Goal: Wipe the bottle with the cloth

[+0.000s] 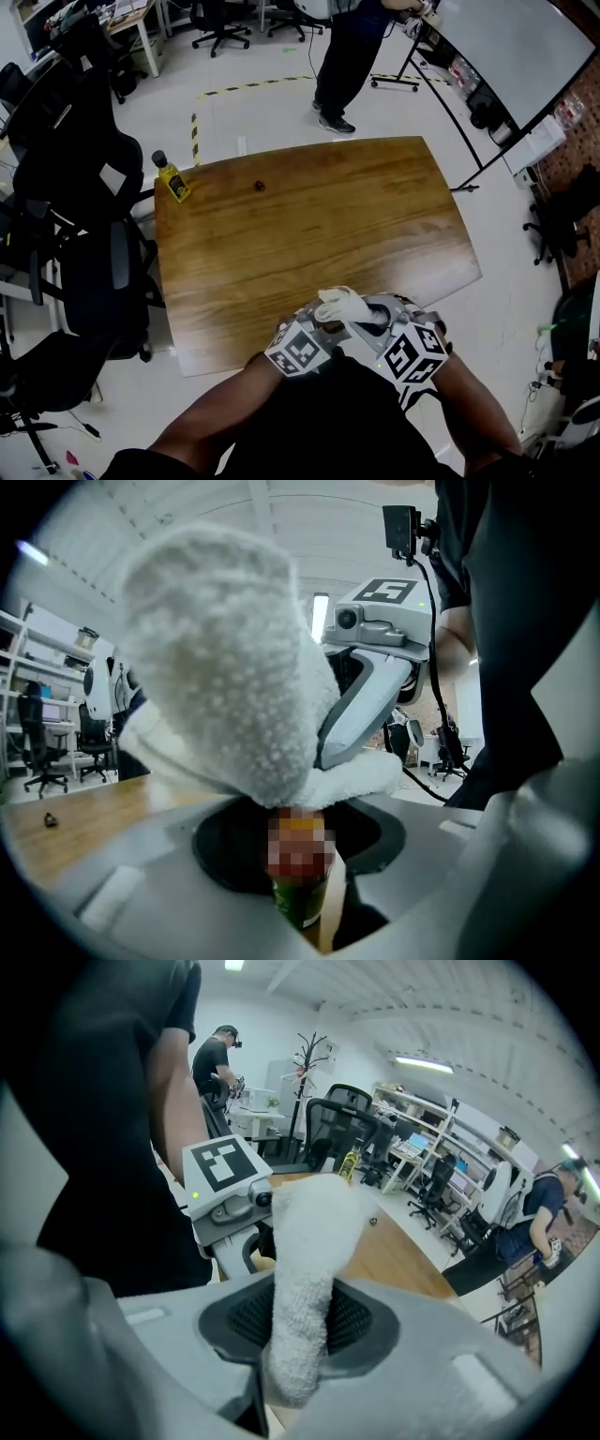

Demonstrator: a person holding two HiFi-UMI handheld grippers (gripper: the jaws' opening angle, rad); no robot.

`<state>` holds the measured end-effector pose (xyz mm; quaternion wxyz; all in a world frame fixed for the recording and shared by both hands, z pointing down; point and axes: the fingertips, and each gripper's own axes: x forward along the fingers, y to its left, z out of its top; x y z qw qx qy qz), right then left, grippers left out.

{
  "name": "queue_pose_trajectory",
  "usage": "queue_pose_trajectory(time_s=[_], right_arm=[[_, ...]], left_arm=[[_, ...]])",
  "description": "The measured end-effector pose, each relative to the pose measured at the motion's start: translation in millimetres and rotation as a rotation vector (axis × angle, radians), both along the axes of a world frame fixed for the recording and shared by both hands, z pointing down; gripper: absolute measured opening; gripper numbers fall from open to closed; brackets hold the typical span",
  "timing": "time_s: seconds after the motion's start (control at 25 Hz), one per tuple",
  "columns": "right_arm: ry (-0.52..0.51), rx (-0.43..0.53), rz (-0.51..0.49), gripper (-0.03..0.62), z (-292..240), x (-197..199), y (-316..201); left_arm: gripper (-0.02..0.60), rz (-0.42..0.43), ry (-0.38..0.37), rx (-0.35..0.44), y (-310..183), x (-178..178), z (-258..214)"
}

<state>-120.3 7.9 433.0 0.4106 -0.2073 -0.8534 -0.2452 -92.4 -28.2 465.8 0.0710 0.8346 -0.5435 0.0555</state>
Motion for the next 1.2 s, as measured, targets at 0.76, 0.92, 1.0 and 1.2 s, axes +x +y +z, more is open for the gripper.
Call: queue_pose_trajectory(time_s=[0.76, 0.92, 1.0, 1.2], right_arm=[[0.062, -0.284, 0.604, 0.077, 7.0, 126.5, -30.0], [-0.066, -0.469, 0.637, 0.078, -11.2, 130.9, -27.0], [-0.150, -0.557, 0.631, 0.078, -25.7, 129.2, -30.7], [-0.270, -0.719, 0.651, 0.078, -42.6, 140.8, -55.4]], left_arm=[[0.164, 0.020, -0.050, -0.033, 3.9, -4.8, 8.9], [0.191, 0.010, -0.033, -0.069, 8.5, -1.1, 6.8], [0.209, -0.029, -0.023, -0.071, 15.2, -1.4, 1.7], [0.209, -0.268, 0.039, -0.045, 47.0, -10.9, -21.7]])
